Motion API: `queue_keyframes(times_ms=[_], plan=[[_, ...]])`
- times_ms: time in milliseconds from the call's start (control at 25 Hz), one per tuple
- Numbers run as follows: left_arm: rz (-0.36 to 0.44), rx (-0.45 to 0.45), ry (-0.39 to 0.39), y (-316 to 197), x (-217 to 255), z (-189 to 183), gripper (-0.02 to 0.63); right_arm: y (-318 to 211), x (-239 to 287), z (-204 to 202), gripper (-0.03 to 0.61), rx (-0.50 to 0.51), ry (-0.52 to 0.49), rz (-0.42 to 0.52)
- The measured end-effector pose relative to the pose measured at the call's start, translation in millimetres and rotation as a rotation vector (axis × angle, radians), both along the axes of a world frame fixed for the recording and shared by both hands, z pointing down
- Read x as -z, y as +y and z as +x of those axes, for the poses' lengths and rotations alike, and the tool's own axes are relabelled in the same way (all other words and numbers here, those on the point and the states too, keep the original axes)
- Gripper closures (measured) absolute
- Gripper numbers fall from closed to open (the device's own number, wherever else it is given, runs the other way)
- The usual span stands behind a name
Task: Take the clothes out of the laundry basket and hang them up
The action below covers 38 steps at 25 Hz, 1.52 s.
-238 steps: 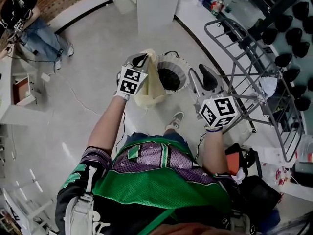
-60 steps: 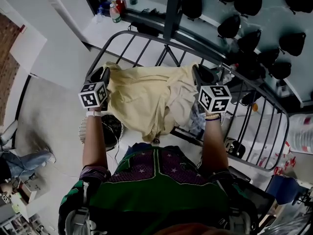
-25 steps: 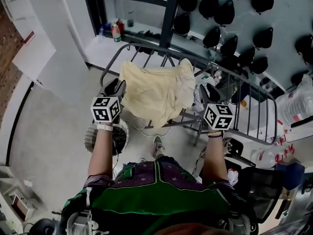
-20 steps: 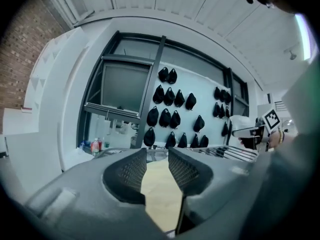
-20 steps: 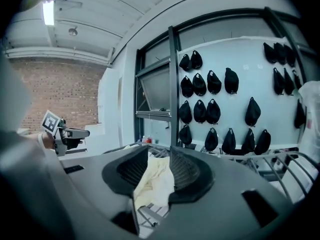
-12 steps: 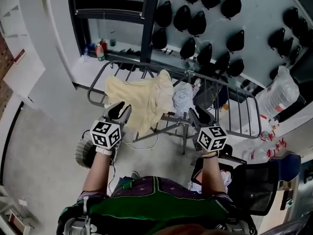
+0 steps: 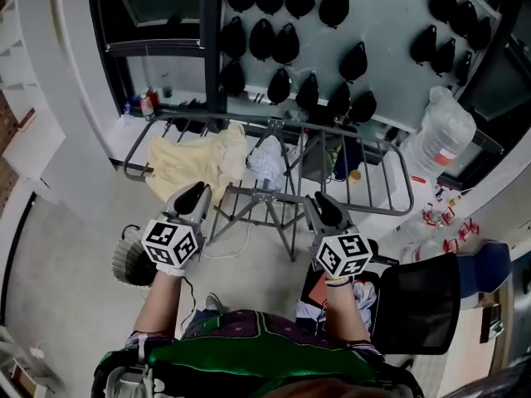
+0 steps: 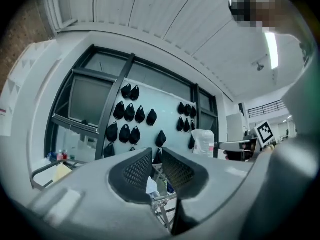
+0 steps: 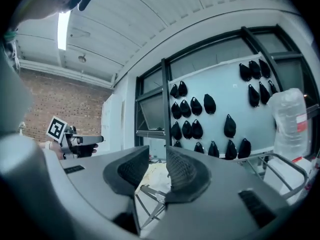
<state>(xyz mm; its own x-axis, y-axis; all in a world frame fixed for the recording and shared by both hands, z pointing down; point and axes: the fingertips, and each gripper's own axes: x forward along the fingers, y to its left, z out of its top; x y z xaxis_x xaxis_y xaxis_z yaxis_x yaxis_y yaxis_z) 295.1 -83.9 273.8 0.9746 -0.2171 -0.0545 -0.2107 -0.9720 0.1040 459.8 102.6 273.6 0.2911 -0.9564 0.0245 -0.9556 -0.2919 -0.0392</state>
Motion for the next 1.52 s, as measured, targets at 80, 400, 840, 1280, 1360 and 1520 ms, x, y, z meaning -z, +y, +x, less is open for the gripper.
queue_keyframes(times_ms=[80,400,840,1280,1360,1520], plan=[[0.025,0.015,0.000,24.4,6.1,-1.6,0.555,27.6,2.1,0.8,0.480,-0.010,0.002,0.015],[0.054,0.013,0.005,62.8,22.5,-12.0,0.594,75.2,12.5,0.6,0.542,-0.070,0.027,0.056],[0.110,-0.019,-0.013,45.8,25.7,-26.4,0.595,66.9,29.2,-14.0,0.578,-0.143,0.063,0.086],[0.097,-0.033,-0.022,30.2,17.7,-32.0,0.595,47.5,35.4,-29.7,0.578,-0.149,0.071,0.067],[0.100,-0.033,-0.026,27.7,15.6,-32.5,0.595,45.1,35.9,-31.4,0.578,-0.149,0.074,0.066],[0.101,-0.032,-0.028,22.3,11.8,-33.1,0.595,39.6,34.9,-33.6,0.578,-0.144,0.080,0.064]])
